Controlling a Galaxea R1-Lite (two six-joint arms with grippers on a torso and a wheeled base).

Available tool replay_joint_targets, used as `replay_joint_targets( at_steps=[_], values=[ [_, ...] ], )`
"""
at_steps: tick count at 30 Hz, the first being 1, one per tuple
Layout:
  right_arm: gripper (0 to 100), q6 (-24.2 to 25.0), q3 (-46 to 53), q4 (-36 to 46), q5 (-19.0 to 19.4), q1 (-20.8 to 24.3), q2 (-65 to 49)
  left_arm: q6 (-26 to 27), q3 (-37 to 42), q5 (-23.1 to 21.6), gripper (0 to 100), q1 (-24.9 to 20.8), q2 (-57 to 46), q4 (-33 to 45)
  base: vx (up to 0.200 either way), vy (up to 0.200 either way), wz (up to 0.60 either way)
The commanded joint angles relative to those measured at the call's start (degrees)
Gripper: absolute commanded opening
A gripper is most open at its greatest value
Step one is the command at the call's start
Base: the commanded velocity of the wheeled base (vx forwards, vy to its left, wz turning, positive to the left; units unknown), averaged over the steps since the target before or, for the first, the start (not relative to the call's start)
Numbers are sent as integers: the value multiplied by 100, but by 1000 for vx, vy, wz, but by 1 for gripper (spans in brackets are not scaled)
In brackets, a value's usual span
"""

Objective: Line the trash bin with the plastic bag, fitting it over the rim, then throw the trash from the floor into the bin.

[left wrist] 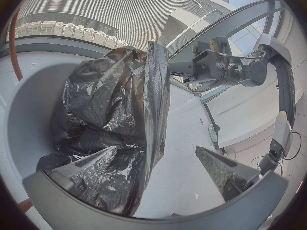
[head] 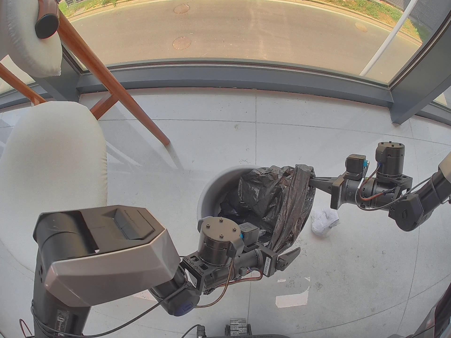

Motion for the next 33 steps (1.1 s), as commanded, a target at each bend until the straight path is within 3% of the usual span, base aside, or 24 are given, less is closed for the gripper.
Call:
replay_joint_targets(
  at_steps=[1, 2, 12, 16, 19, 22, 24, 33],
  values=[
    [0, -2, 11, -3, -3, 3, -46, 1, -328, 3, 100, 9, 361, 9, 0, 0, 0],
    [0, -2, 11, 23, -3, 3, -64, 1, -381, 3, 0, 27, 397, 18, 0, 0, 0],
    [0, -2, 46, -3, -3, -41, -82, -8, -328, -15, 0, 220, 326, 1, 0, 0, 0],
    [0, -19, 11, -29, -12, -59, -29, -52, -337, -41, 0, 238, -377, 150, 0, 0, 0],
    [0, -46, -59, -56, -3, -94, 59, -227, -398, -41, 0, 203, -1045, 713, 0, 0, 0],
    [0, -54, -77, -56, -3, -94, 85, -263, -416, -41, 0, 203, -1150, 827, 0, 0, 0],
    [0, -169, -314, -56, 23, -103, 323, -465, -513, -32, 0, 167, -1555, 1310, 0, 0, 0],
    [0, -547, -1254, -29, 67, -147, 991, -491, -750, 12, 0, 115, -1555, 1354, 0, 0, 0]
  ],
)
